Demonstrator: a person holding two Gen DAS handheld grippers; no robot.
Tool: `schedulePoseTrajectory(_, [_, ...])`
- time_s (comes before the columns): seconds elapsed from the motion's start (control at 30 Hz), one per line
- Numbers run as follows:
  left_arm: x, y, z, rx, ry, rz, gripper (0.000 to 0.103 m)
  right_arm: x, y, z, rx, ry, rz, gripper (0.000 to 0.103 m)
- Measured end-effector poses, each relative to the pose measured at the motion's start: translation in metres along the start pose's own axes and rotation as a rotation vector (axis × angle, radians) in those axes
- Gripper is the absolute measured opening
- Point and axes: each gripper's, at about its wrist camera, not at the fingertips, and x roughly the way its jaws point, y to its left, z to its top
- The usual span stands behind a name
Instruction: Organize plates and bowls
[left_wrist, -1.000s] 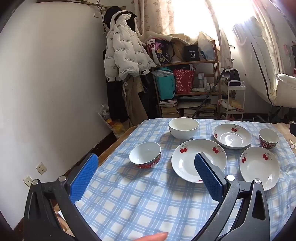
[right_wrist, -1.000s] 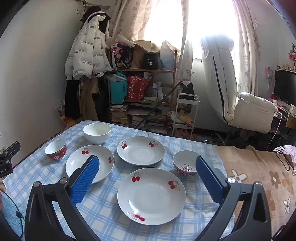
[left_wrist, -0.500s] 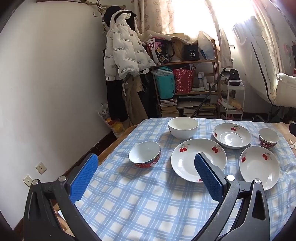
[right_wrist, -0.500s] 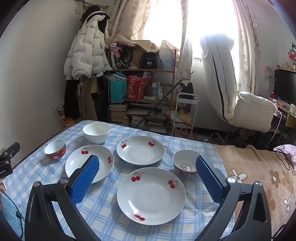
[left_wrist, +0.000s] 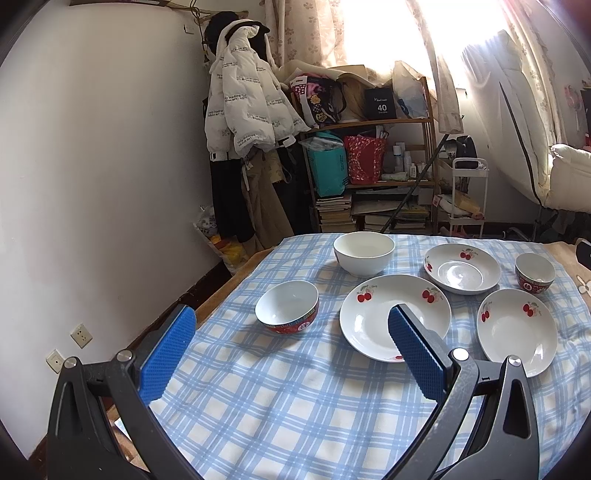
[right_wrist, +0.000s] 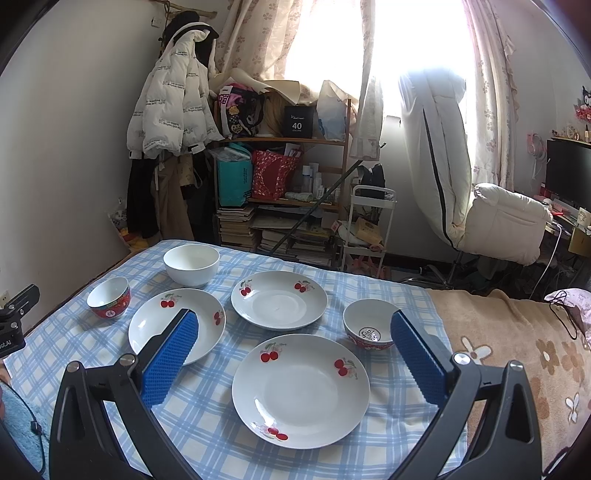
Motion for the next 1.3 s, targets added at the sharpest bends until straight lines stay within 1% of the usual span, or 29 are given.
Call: schedulePoseTrajectory(1.3, [0.0001,-0.0013,-0.0016,0.009,-0.007,0.004,0.102,0.0022,0.0023,-0.0023,-0.004,0.005,-0.002,0.103])
